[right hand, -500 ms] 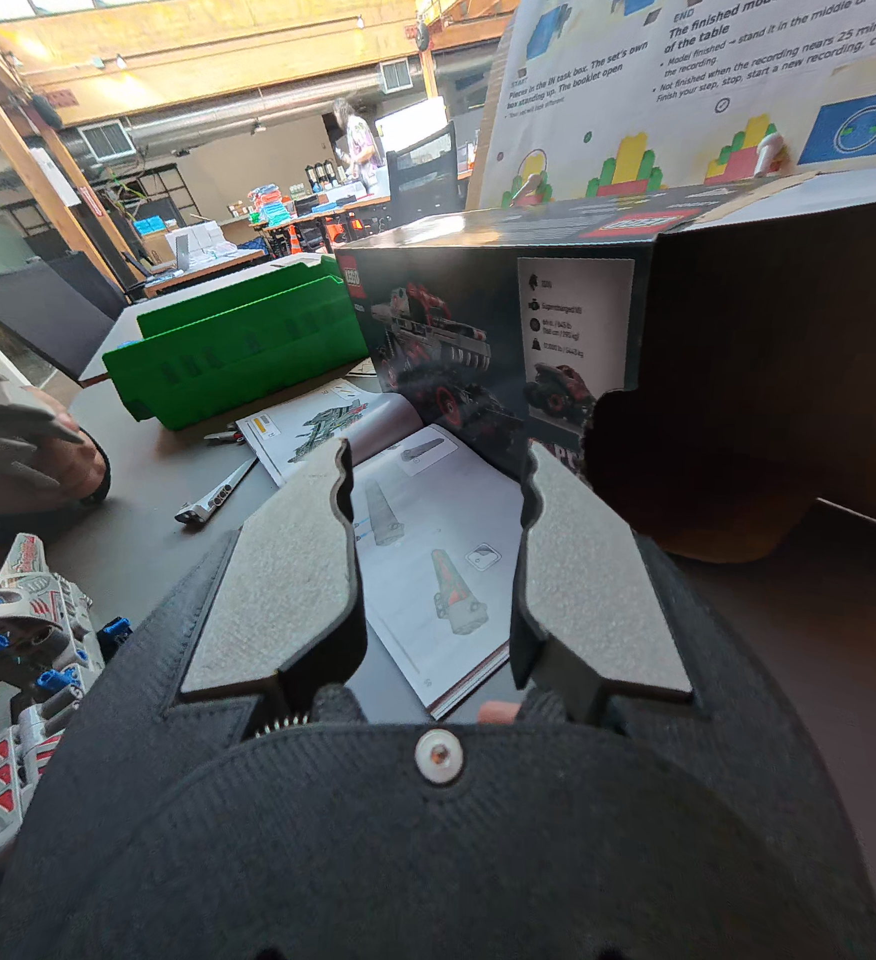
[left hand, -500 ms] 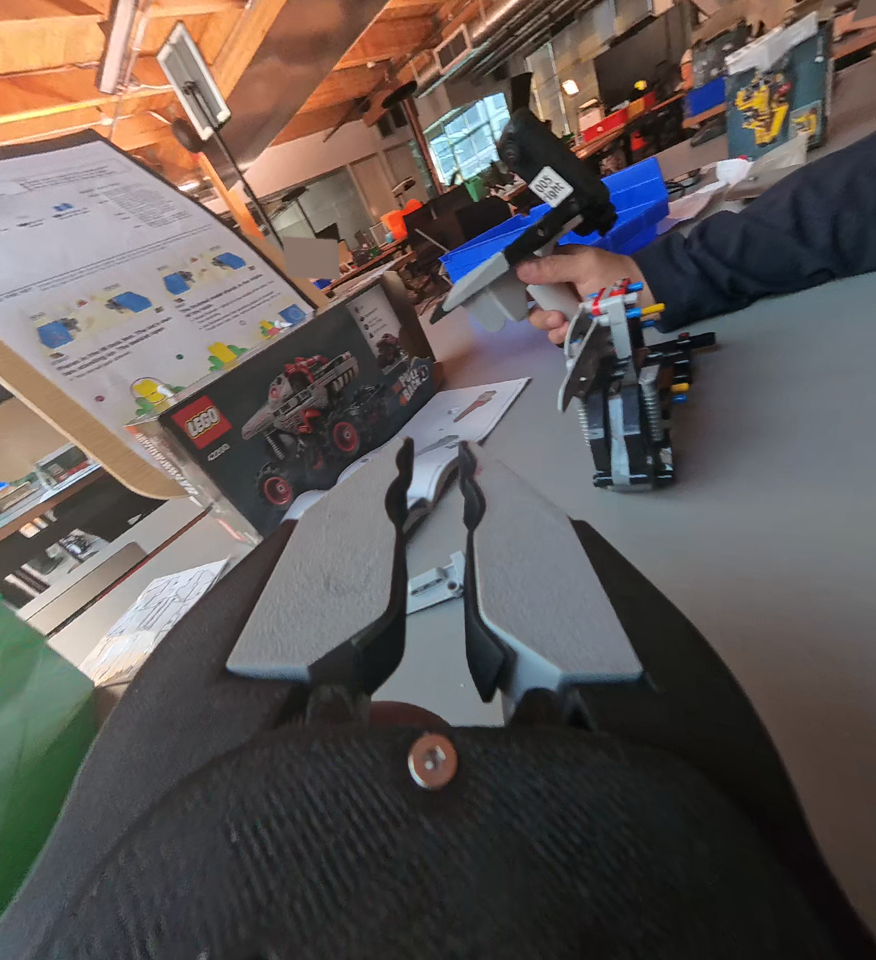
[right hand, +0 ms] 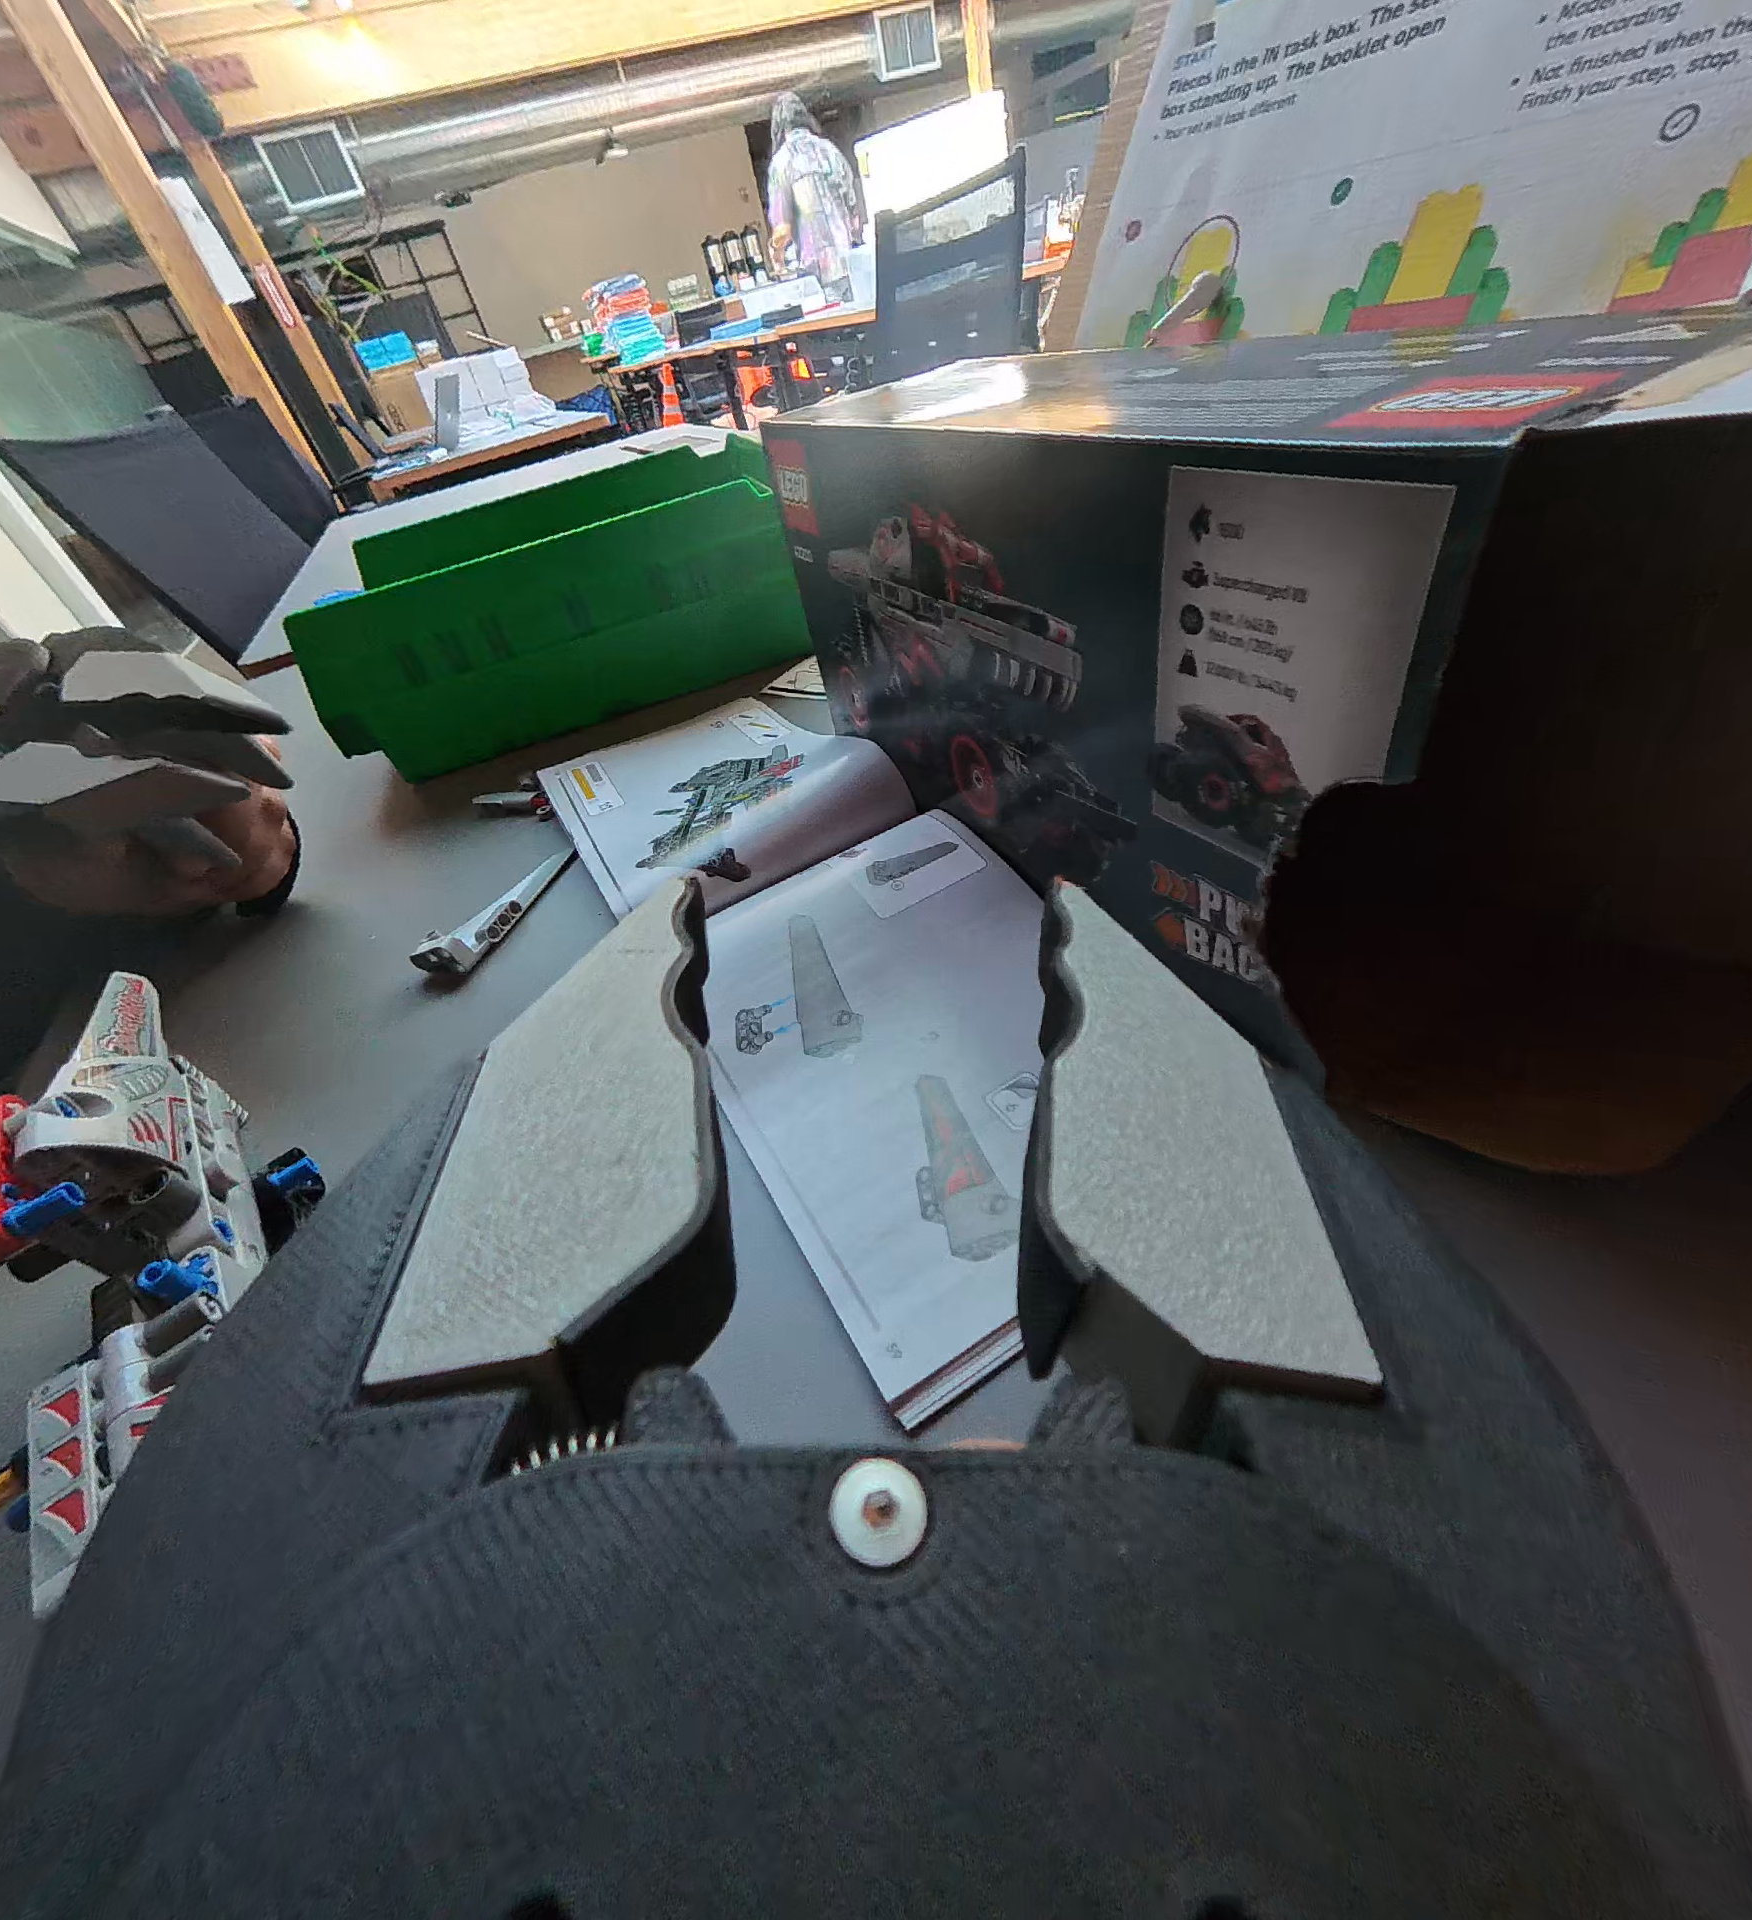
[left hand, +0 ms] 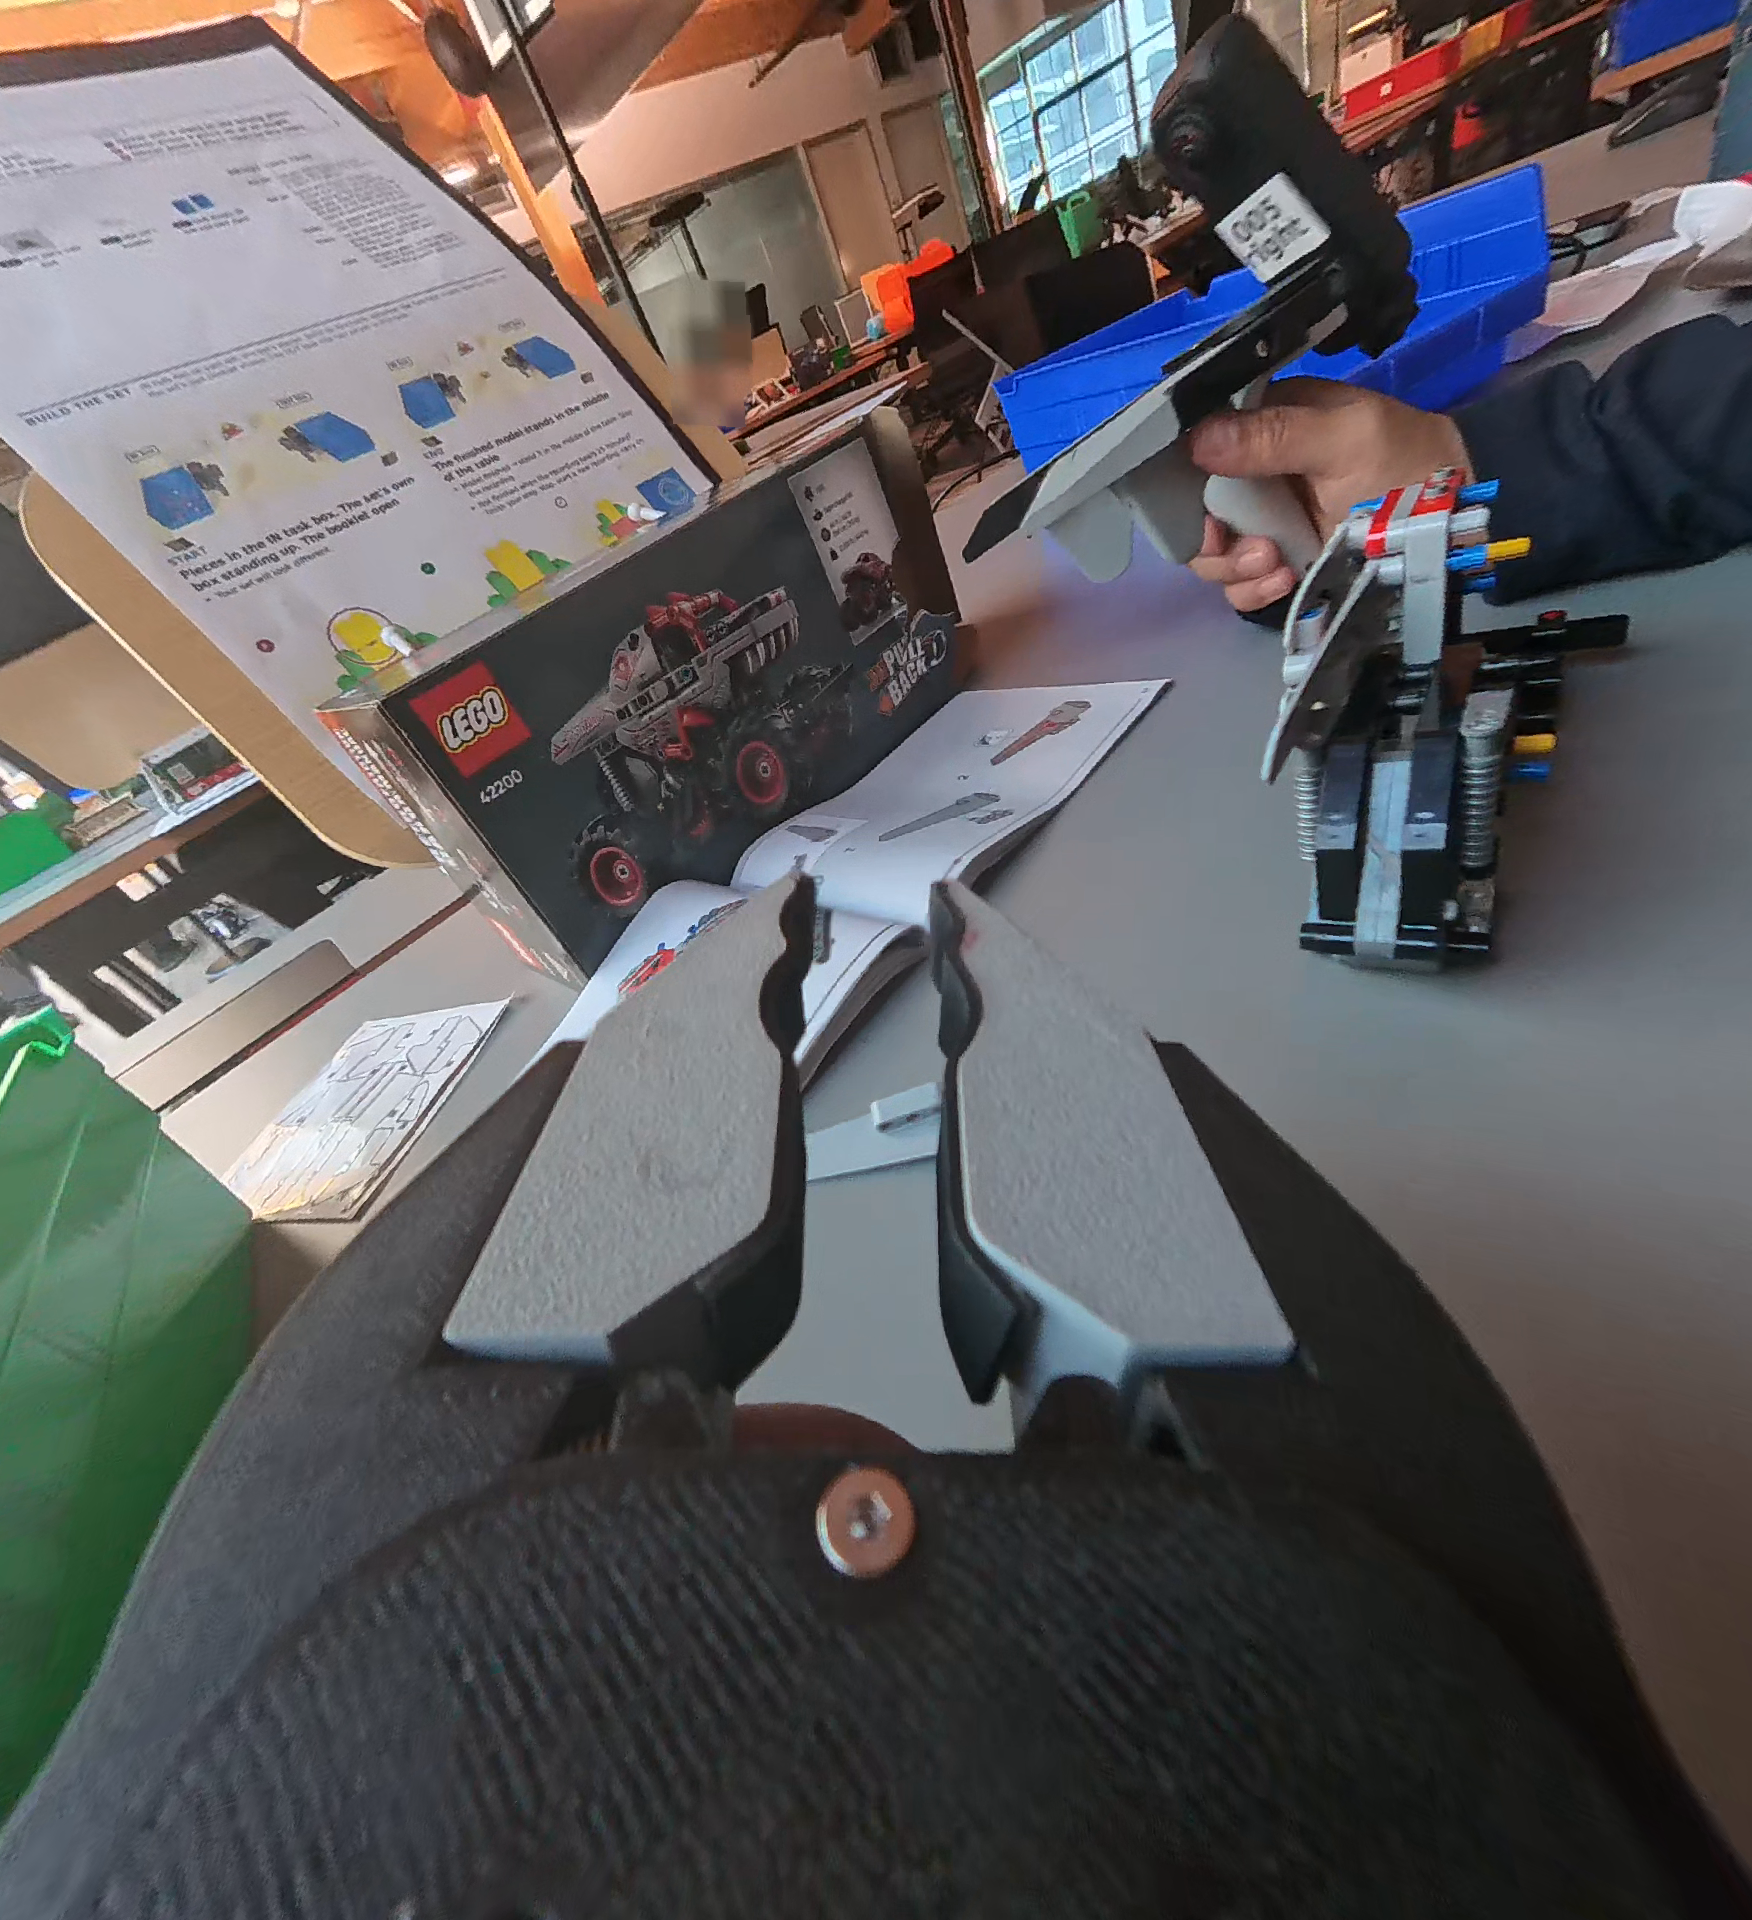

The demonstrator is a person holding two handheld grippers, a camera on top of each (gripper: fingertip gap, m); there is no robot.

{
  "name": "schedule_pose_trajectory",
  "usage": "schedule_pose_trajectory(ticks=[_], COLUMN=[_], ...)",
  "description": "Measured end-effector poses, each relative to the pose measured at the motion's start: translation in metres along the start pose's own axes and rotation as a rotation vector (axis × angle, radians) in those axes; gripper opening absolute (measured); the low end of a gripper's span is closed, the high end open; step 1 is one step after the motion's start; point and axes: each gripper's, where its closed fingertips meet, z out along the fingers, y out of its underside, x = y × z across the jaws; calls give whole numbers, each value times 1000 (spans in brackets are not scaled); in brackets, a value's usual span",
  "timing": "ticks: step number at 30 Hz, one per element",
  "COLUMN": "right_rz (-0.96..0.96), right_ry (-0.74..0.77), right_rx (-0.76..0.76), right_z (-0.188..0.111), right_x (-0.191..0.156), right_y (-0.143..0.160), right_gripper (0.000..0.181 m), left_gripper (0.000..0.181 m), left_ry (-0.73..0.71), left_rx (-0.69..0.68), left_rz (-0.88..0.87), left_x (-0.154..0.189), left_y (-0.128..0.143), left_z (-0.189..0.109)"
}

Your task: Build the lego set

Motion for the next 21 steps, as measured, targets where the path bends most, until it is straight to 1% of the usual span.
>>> schedule_pose_trajectory(ticks=[3,7,10,16,18,21], right_rz=[-16,-28,-19,-35,-46,-34], right_ry=[-29,-51,-74,-112,-121,-130], right_rx=[-16,-32,-43,-59,-54,-26], right_z=[1,3,6,11,10,7], right_x=[-6,-10,-11,-17,-19,-19], right_y=[2,4,5,6,6,2], right_gripper=[62,60,58,56,51,47], left_gripper=[20,20,20,21,21,21], left_ry=[-19,-17,-9,-37,-61,-143], left_rx=[-33,-45,-54,-36,-41,-29], left_rz=[-21,-101,-128,-191,-182,-175], left_x=[-6,-14,-16,-27,-31,-43], left_y=[5,8,10,11,12,12], left_z=[0,0,1,-2,-3,-10])
